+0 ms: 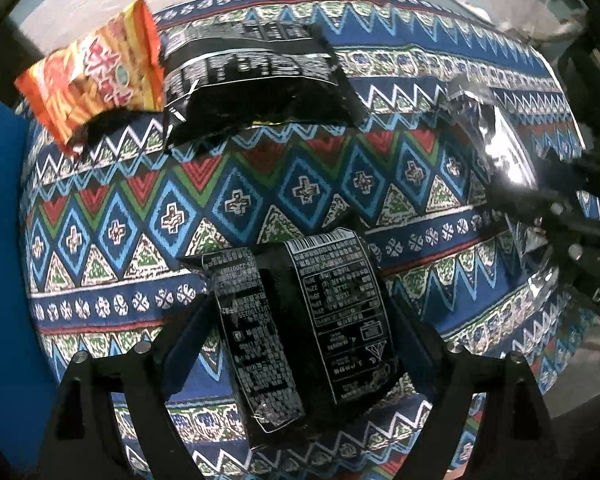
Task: Organize snacks
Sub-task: 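Grasp the black snack bag with the left tool while the right tool grasps the silver bar, then lift both held snacks and carry them over the cardboard box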
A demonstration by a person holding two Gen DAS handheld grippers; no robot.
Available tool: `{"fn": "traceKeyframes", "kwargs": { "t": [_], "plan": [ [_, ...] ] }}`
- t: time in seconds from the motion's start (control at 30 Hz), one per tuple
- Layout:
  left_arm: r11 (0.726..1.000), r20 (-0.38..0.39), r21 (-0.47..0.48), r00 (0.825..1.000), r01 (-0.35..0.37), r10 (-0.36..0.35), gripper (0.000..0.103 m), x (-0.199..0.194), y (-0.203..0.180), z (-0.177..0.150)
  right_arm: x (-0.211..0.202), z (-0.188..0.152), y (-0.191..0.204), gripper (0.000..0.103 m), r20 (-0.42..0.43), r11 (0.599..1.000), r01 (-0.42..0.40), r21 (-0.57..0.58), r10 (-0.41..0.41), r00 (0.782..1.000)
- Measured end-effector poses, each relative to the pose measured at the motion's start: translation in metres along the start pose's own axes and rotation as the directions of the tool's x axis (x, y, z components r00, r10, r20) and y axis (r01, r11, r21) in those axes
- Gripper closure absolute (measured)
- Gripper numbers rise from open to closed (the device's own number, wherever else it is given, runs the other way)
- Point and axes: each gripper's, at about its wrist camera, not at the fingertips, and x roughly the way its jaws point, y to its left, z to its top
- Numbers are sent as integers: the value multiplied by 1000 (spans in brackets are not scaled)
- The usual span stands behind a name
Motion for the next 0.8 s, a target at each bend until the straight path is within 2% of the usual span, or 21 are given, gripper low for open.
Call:
{"fn": "traceKeyframes", "kwargs": {
  "t": [0.03,0.1,0.2,0.47,0.63,0.8],
  "plan": [
    [1000,7,13,1000,-8,8,17,-1,-2,-1,-1,1,0,75,1,1000,-1,1,1,1000],
    [999,26,42,999,-29,28,29,-1,-8,0,-2,2,-1,75,2,1000,-2,2,2,1000],
    [997,42,76,999,-31,28,36,-3,-12,1,-8,6,-1,75,5,1000,-1,3,1,1000],
    [992,103,98,992,-79,68,36,-24,-1,6,-27,14,0,75,12,1000,18,12,-18,1000],
    [983,158,117,980,-142,123,36,-42,5,6,-40,18,1,75,27,1000,23,18,-23,999],
    [978,196,115,969,-174,149,36,-58,12,-1,-53,17,7,75,44,999,25,21,-26,999]
  ]
}}
